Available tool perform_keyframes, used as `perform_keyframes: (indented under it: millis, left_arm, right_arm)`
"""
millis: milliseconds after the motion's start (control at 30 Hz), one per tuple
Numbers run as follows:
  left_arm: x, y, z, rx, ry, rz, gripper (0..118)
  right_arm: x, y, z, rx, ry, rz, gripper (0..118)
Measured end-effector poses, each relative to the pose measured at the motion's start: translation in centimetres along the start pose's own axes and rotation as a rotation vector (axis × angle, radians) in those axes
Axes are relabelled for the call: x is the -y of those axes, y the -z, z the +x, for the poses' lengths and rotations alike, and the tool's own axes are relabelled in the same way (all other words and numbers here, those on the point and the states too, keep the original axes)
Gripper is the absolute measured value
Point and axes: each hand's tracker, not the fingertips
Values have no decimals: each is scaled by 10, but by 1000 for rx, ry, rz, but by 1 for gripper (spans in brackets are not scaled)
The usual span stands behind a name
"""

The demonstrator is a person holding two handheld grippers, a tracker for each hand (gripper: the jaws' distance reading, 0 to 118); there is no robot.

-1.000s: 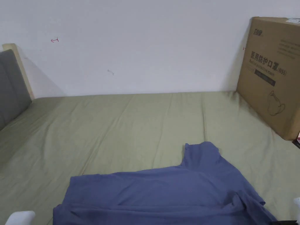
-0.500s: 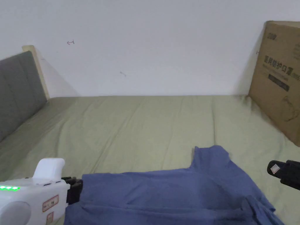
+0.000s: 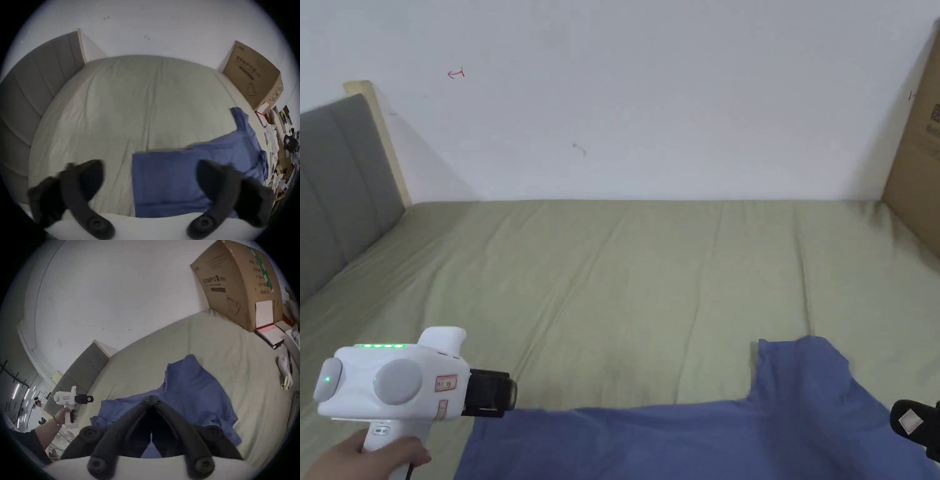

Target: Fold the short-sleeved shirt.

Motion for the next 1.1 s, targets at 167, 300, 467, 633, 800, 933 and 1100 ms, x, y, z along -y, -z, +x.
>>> perform_keyframes:
  millis: [167,300,467,633,800,933,1100]
  left_arm:
    - [4,56,-15,-24,-33,-112,116]
    - [27,90,-17,-29,-25,-210,103]
    - [33,63,-6,-26,30,-89,61]
    - [19,20,7,78,5,-2,3]
    - [18,-19,18,88,39,51,3]
    - [20,-32,17,104,28,70,3]
    - [22,-28,14,101,25,60,3]
  right_arm:
    - [3,20,13,22,19,-58,0]
    - [4,26,20,47,23,-75,0]
    - [-3,37,40,53,81,-90,0]
    - [-33,73,53,170,57,-90,35]
    - [-76,143,85,265,150,-258,117]
    - [-93,204,108,455,31,-394,116]
    - [-88,242,124,511,-80,-538,102]
